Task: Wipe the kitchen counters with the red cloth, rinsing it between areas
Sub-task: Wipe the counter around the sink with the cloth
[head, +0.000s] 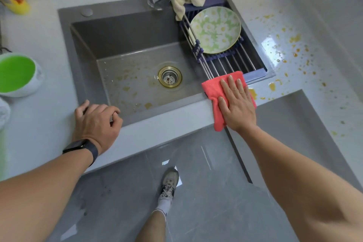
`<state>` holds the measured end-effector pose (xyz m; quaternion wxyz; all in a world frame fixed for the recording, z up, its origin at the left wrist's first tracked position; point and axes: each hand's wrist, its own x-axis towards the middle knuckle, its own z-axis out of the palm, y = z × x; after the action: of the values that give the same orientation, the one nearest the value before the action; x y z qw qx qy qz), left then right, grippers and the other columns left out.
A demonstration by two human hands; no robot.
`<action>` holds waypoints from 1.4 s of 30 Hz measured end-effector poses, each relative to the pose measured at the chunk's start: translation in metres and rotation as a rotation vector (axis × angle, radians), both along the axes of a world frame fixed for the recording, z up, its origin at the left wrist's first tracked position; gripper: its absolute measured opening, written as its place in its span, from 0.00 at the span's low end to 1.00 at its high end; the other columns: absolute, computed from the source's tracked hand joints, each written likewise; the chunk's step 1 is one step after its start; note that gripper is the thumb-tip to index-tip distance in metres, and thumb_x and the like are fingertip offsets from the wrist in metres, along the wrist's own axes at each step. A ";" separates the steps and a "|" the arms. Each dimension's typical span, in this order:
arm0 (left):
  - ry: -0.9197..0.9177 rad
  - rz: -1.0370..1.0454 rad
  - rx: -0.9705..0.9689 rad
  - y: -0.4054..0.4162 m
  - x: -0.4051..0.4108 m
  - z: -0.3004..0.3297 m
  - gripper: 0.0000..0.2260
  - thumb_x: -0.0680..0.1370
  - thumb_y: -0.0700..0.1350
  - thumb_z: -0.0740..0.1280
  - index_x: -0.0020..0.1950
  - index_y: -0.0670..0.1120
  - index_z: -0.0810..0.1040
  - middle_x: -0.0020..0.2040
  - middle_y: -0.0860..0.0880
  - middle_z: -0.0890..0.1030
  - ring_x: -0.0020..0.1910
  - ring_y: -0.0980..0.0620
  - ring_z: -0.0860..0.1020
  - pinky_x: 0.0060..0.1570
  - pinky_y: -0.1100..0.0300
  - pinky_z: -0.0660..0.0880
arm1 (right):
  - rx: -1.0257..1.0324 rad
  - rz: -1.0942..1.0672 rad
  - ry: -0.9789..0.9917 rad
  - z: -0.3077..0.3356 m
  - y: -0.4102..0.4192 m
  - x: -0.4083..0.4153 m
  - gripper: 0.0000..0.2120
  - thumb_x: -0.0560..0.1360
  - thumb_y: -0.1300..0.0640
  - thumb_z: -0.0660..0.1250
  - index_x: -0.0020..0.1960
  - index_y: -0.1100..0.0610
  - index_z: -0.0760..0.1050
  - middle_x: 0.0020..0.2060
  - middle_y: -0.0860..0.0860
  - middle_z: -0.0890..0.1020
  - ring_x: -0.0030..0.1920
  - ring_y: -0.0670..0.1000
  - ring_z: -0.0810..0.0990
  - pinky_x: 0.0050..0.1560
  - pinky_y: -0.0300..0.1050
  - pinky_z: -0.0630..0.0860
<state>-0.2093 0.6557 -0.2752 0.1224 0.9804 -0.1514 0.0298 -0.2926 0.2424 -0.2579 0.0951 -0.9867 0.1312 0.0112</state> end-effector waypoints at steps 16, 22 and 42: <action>0.068 -0.063 0.324 -0.017 -0.006 0.029 0.19 0.79 0.48 0.51 0.56 0.42 0.79 0.51 0.41 0.82 0.52 0.37 0.78 0.68 0.41 0.67 | 0.012 0.157 0.136 -0.002 -0.036 0.008 0.32 0.84 0.37 0.41 0.84 0.46 0.40 0.84 0.49 0.40 0.83 0.53 0.36 0.82 0.55 0.36; 0.119 0.159 0.113 -0.095 -0.007 0.052 0.14 0.76 0.44 0.59 0.60 0.46 0.77 0.55 0.43 0.80 0.56 0.39 0.75 0.59 0.44 0.69 | 0.046 0.242 0.119 0.005 -0.053 0.006 0.33 0.83 0.34 0.38 0.85 0.46 0.47 0.84 0.49 0.47 0.83 0.52 0.40 0.82 0.57 0.41; -0.001 -0.012 -0.150 -0.447 0.031 0.013 0.11 0.80 0.49 0.59 0.58 0.48 0.77 0.57 0.47 0.77 0.58 0.44 0.74 0.61 0.48 0.68 | -0.017 0.312 0.057 -0.006 -0.211 0.020 0.31 0.84 0.37 0.47 0.84 0.45 0.49 0.84 0.47 0.50 0.84 0.52 0.45 0.82 0.59 0.43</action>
<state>-0.1782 0.2085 -0.2617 0.1959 0.9675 -0.1544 0.0407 -0.2729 0.0315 -0.2638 0.0800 -0.9952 -0.0208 0.0527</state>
